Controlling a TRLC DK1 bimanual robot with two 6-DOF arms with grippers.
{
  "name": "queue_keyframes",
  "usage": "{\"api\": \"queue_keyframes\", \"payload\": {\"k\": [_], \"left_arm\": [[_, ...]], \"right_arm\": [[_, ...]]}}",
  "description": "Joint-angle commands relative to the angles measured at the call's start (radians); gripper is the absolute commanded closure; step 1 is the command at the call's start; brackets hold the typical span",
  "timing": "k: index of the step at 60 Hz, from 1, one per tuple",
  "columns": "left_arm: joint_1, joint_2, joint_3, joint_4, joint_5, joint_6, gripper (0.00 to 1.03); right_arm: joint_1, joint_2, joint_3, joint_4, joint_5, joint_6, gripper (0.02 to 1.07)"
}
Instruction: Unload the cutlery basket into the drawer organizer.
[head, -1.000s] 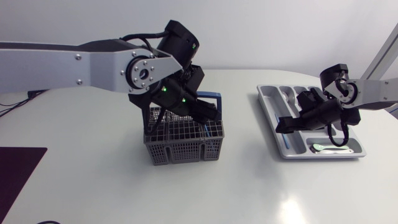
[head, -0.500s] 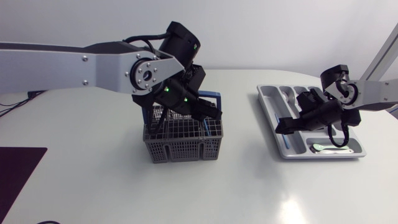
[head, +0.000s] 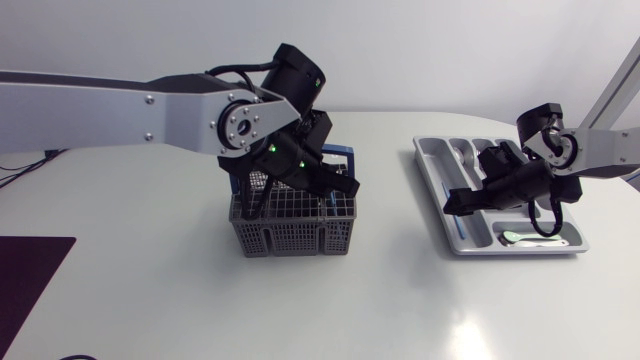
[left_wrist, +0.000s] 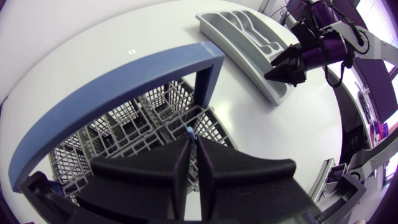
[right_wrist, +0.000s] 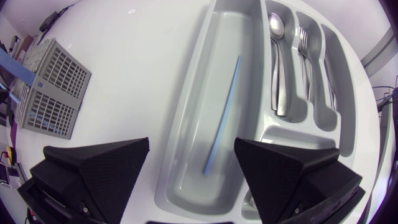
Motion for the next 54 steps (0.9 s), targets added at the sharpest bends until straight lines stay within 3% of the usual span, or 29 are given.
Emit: {"api": "queue_keyframes", "payload": {"k": [1,31,54], "left_arm": [[0.003,-0.037,-0.022,0.005,-0.014,-0.003,1.0],[0.001,-0.186,-0.051,0.003,-0.011,0.0,1.0],[-0.026,-0.366,-0.001,-0.123,-0.051,0.035,1.0]], "right_arm": [[-0.006,-0.015,-0.031,0.012,-0.003,-0.016,0.08],[0.0,-0.028,-0.037,0.012,-0.003,-0.014,0.09],[0.02,-0.2,-0.086,0.012,-0.038,-0.034,0.08]]}}
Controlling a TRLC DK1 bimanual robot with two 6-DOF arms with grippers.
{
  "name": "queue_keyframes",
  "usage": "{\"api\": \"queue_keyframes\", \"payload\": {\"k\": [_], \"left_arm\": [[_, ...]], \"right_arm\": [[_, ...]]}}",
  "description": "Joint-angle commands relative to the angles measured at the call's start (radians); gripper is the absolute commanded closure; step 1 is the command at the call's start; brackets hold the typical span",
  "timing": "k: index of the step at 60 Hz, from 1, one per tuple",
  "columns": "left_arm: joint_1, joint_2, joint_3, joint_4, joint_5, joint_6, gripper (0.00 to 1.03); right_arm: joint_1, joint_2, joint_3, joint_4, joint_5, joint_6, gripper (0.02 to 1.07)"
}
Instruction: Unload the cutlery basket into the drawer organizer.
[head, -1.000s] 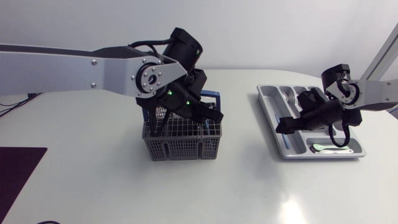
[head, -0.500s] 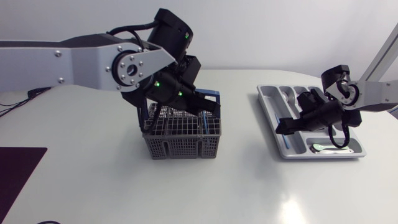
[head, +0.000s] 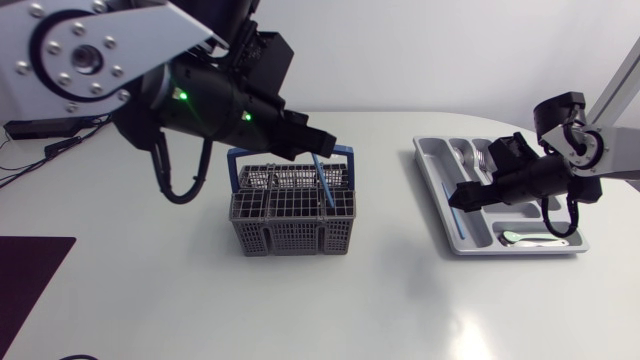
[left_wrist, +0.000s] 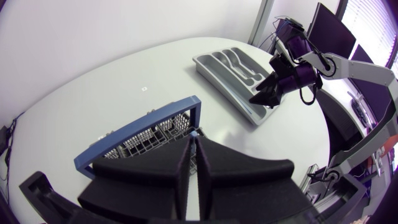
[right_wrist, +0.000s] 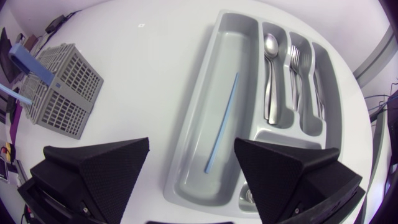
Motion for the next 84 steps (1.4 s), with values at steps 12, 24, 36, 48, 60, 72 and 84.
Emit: {"api": "queue_keyframes", "payload": {"k": [12,24,36,48,60,72,84], "left_arm": [[-0.014,-0.118,0.075,-0.113,-0.024,0.031,1.0],[-0.012,-0.098,0.128,-0.179,0.085,0.016,1.0],[0.006,0.003,0.154,-0.205,0.239,0.002,1.0],[0.019,0.118,0.181,-0.219,0.358,0.004,1.0],[0.037,0.203,0.216,-0.24,0.472,-0.005,1.0],[0.034,0.223,0.239,-0.244,0.503,-0.01,1.0],[0.028,0.227,0.246,-0.245,0.513,-0.012,1.0]], "right_arm": [[0.051,-0.295,-0.126,0.029,-0.147,-0.094,0.08],[0.13,-0.493,-0.202,0.012,-0.236,-0.138,0.09],[0.233,-0.611,-0.241,-0.04,-0.311,-0.173,0.14],[0.351,-0.649,-0.253,-0.061,-0.322,-0.173,0.3],[0.402,-0.614,-0.245,-0.058,-0.322,-0.157,0.48],[0.449,-0.559,-0.238,-0.051,-0.323,-0.132,0.48],[0.492,-0.517,-0.225,-0.037,-0.323,-0.094,0.5]]}}
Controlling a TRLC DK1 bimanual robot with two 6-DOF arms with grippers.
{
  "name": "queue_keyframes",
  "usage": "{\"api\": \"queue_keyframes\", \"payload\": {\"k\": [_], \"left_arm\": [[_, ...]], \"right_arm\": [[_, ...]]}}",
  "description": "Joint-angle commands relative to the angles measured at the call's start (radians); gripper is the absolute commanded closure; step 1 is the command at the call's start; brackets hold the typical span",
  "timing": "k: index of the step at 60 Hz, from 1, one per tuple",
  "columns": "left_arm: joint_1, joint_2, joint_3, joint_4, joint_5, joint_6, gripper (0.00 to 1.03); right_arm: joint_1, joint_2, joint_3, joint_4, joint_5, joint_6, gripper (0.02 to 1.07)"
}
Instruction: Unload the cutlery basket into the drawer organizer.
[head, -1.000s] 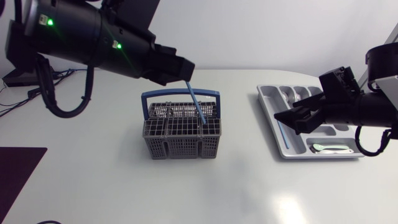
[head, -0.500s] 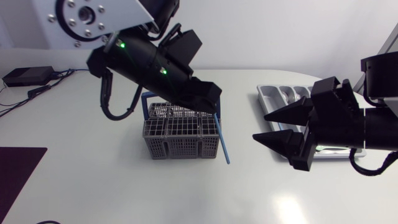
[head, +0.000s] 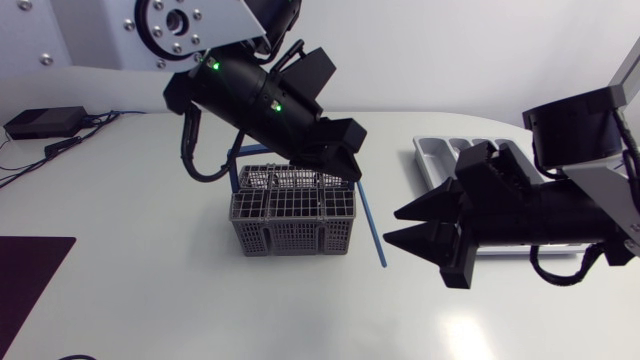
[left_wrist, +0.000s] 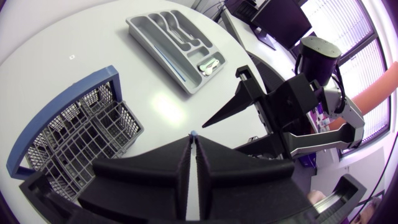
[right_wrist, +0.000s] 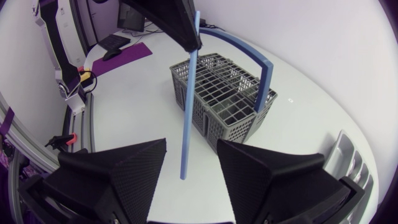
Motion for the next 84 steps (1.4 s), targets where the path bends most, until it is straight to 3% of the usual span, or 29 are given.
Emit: {"api": "queue_keyframes", "payload": {"k": [1,21,36,64,69,78,84], "left_arm": [[-0.004,0.023,0.032,-0.01,0.019,-0.021,1.0],[-0.007,0.023,0.032,-0.01,0.033,-0.025,1.0],[-0.007,0.023,0.031,-0.01,0.036,-0.025,1.0],[0.001,0.022,0.029,-0.01,0.048,-0.03,0.99],[0.009,0.019,0.029,-0.009,0.048,-0.031,0.82],[0.018,0.014,0.034,-0.009,0.048,-0.038,0.34],[0.025,0.008,0.04,-0.009,0.048,-0.039,0.16]], "right_arm": [[0.021,0.022,0.006,0.009,-0.011,0.033,0.52],[0.063,0.075,0.025,0.036,0.007,0.08,0.67],[0.079,0.083,0.032,0.039,0.007,0.083,0.96],[0.1,0.1,0.019,0.039,0.03,0.083,1.01],[0.1,0.095,0.016,0.033,0.03,0.083,1.01],[0.097,0.086,-0.002,0.024,0.033,0.079,1.01],[0.085,0.081,-0.008,0.01,0.036,0.065,1.01]]}}
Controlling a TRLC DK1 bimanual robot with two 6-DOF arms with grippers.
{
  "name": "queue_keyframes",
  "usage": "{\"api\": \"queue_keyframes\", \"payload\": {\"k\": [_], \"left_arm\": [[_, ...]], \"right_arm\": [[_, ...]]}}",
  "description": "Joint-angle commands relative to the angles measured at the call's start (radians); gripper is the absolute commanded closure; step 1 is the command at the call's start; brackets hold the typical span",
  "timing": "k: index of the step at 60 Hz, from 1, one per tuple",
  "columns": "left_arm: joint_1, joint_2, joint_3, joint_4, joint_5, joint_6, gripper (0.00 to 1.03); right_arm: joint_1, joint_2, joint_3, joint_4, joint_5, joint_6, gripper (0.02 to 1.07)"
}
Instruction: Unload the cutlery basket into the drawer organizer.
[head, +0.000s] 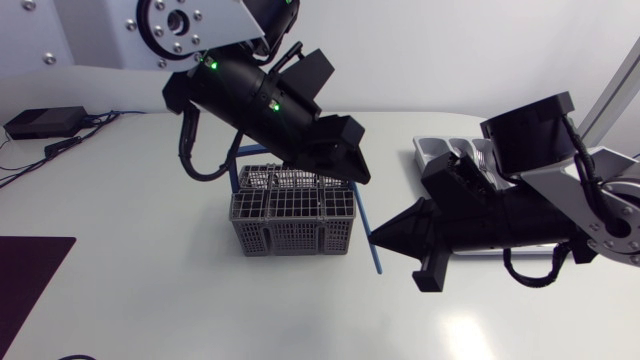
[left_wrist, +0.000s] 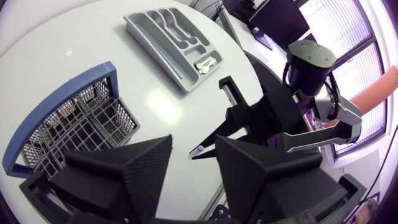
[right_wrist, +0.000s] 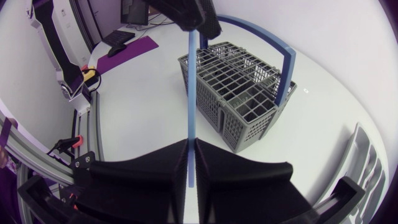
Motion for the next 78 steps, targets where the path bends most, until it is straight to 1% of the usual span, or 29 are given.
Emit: {"api": "queue_keyframes", "payload": {"k": [1,4,9,14,22,29,32,37,41,48,61,78], "left_arm": [[0.015,0.002,0.037,0.004,0.011,-0.031,0.14],[0.024,-0.004,0.038,0.006,0.011,-0.031,0.09],[0.042,-0.018,0.038,0.012,0.011,-0.031,0.06],[0.065,-0.033,0.038,0.013,0.011,-0.031,0.05],[0.108,-0.072,0.031,0.016,0.004,-0.02,0.05],[0.122,-0.101,0.015,0.019,-0.073,0.006,0.05],[0.122,-0.112,0.006,0.022,-0.122,0.012,0.05],[0.128,-0.141,-0.022,0.033,-0.17,0.029,0.05],[0.134,-0.167,-0.052,0.055,-0.237,0.044,0.05],[0.164,-0.202,-0.1,0.079,-0.288,0.062,0.05],[0.249,-0.248,-0.186,0.11,-0.3,0.102,0.05],[0.354,-0.293,-0.295,0.156,-0.3,0.15,0.05]], "right_arm": [[-0.009,-0.006,-0.02,-0.019,0.002,-0.017,1.01],[-0.024,-0.012,-0.023,-0.03,0.002,-0.026,1.01],[-0.064,-0.021,-0.025,-0.056,0.002,-0.052,1.01],[-0.131,-0.023,-0.025,-0.082,-0.001,-0.089,1.01],[-0.294,0.017,-0.009,-0.1,-0.004,-0.143,1.01],[-0.432,0.102,0.035,-0.099,-0.002,-0.164,1.01],[-0.481,0.155,0.063,-0.093,0.002,-0.161,1.01],[-0.549,0.263,0.124,-0.093,0.019,-0.14,1.01],[-0.575,0.325,0.159,-0.082,0.053,-0.118,1.01],[-0.587,0.422,0.21,-0.044,0.113,-0.054,1.01],[-0.593,0.586,0.327,-0.028,0.196,0.012,1.01],[-0.607,0.746,0.448,-0.033,0.245,0.051,1.01]]}}
